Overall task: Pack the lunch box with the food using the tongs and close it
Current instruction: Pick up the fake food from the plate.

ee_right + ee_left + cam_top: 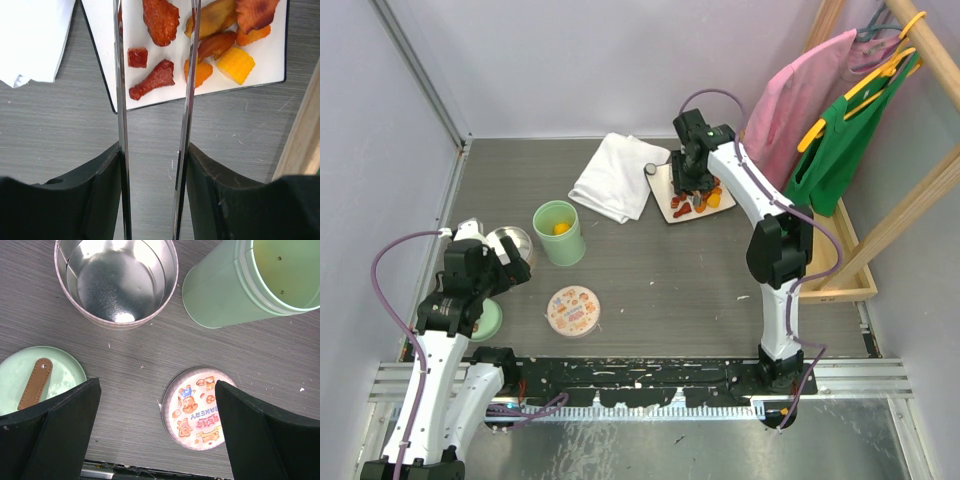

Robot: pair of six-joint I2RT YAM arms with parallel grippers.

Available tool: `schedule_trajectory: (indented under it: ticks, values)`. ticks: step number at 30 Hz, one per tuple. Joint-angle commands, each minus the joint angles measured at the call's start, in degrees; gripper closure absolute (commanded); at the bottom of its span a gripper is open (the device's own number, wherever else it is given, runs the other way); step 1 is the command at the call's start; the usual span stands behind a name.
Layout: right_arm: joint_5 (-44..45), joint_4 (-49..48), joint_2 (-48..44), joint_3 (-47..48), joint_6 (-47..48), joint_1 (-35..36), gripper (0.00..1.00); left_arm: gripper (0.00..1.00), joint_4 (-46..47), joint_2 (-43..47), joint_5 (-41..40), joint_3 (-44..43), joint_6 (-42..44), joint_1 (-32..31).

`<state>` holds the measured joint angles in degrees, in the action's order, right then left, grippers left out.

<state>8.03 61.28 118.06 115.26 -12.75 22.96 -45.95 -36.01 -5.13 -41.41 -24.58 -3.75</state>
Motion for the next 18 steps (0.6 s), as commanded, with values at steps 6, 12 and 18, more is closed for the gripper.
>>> schedule_trajectory:
  ticks: [6, 12, 18]
  values:
    - [0.04, -2.36, 3.34, 5.16, -3.21, -0.51, 0.47, 0.02, 2.62, 0.24, 0.08, -0.41, 0.34, -0.21]
    - [0.84, -2.24, 4.92, 6.23, -4.17, -0.5, 0.47, 0.02, 2.61, 0.22, 0.15, -0.43, 0.4, -0.25]
    - [0.61, -3.4, 5.83, 6.17, -6.75, -0.51, 0.47, 0.02, 2.71, 0.32, 0.11, -0.34, 0.41, -0.21]
